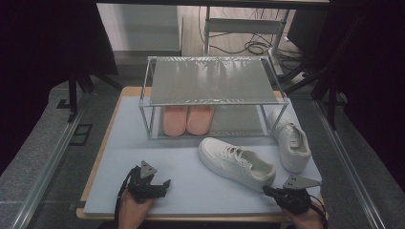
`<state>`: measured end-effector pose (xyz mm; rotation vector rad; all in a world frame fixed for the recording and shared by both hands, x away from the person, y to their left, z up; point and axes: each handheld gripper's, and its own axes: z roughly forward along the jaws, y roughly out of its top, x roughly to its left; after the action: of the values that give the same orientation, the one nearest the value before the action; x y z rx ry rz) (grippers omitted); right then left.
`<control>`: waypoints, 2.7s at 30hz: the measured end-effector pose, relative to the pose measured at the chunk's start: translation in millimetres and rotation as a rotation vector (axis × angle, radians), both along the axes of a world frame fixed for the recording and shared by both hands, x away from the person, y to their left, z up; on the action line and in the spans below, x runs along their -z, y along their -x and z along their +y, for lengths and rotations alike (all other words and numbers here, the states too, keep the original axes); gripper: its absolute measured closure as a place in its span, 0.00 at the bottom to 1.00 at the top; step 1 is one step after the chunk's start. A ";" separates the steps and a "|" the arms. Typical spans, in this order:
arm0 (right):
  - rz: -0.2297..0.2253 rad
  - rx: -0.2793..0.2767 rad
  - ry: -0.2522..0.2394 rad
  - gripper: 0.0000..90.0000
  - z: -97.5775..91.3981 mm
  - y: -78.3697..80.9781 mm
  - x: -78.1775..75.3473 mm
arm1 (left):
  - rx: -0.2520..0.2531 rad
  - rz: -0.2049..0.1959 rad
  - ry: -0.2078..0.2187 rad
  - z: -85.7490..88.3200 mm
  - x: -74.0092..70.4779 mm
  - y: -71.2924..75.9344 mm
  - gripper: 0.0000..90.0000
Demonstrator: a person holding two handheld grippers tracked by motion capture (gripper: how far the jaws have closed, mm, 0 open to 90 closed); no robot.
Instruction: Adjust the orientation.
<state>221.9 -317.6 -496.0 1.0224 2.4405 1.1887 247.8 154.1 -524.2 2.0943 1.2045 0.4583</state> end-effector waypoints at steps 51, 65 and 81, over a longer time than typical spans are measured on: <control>0.146 -0.111 0.309 0.61 22.6 -104.8 -96.1 | -0.001 -0.001 0.002 -0.1 0.1 0.1 0.15; 0.255 -0.210 0.557 0.60 61.3 -139.1 -75.8 | 0.001 0.000 -0.002 0.1 0.0 0.1 0.15; 0.382 -0.297 0.708 0.61 77.1 -155.2 -60.7 | 0.001 -0.001 -0.001 -0.1 0.0 0.1 0.15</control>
<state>377.1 -240.5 -435.3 0.7212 3.0225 0.1122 247.7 154.0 -524.2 2.0946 1.2029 0.4595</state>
